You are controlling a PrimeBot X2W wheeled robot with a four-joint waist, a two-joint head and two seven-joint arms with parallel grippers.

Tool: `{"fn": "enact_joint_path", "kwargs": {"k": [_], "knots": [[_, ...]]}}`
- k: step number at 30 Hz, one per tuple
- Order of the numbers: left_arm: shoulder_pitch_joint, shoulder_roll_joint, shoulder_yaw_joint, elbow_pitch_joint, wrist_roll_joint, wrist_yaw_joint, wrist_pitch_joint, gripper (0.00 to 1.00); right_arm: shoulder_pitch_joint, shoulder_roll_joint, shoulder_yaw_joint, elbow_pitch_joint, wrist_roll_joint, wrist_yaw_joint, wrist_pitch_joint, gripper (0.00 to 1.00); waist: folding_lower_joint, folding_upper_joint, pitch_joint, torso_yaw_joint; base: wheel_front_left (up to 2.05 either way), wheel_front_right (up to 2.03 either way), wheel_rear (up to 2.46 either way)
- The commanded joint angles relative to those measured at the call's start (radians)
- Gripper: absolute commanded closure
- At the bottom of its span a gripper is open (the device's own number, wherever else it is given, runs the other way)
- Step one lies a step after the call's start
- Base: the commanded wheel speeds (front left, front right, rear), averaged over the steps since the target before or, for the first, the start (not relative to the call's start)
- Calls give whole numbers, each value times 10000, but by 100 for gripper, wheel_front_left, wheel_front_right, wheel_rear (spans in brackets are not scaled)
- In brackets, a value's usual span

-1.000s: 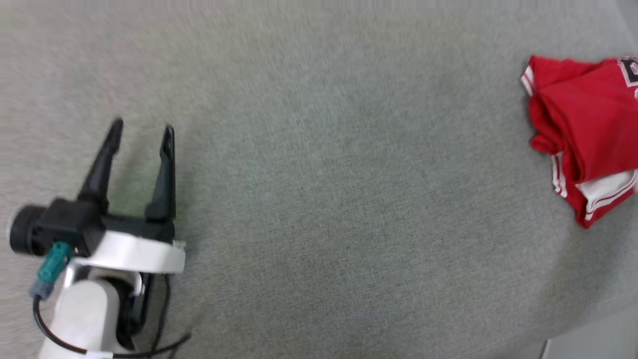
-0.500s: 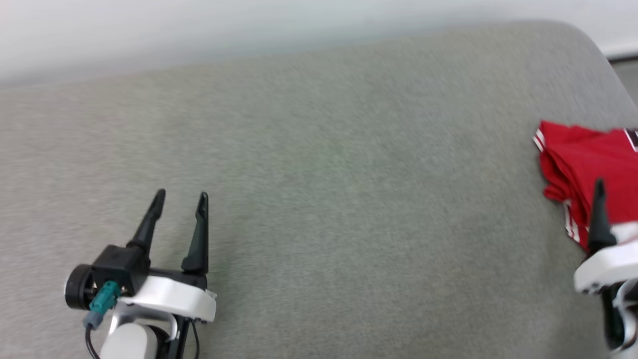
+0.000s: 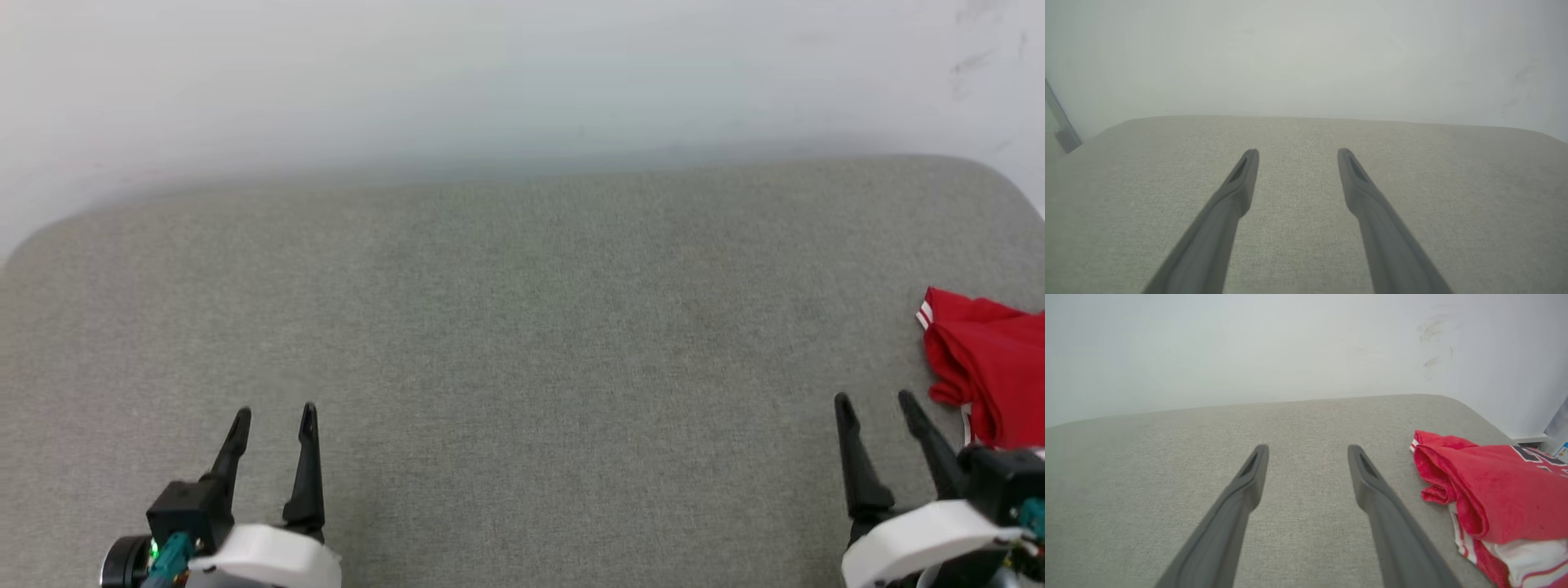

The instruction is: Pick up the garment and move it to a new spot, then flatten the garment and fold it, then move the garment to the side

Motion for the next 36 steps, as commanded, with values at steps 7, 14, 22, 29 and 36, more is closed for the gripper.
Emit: {"fn": "enact_joint_path", "kwargs": {"k": [7, 14, 22, 29, 36], "knots": [[704, -120, 114, -230, 233, 58, -67, 0, 891, 22, 556, -536, 388, -10, 101, 0, 2, 0, -577, 121, 0, 0, 0], [882, -270, 11, -245, 372, -26, -68, 0, 1036, 23, 686, -850, 334, -10, 202, 0, 2, 0, -676, 143, 0, 0, 0], [703, -351, -10, -45, 507, -110, -69, 0, 936, 24, 728, -757, 291, -10, 130, 0, 2, 0, -700, 271, 0, 0, 0], [755, -462, -43, 209, 311, -240, 37, 100, 954, 6, 732, -521, 286, -2, 128, 100, 3, 0, -713, 320, 0, 0, 0], [624, -546, 140, 404, -797, -342, 384, 100, 844, -37, 751, -268, 1535, -2, 190, 100, 3, 0, -704, 333, 0, 0, 0]]}}
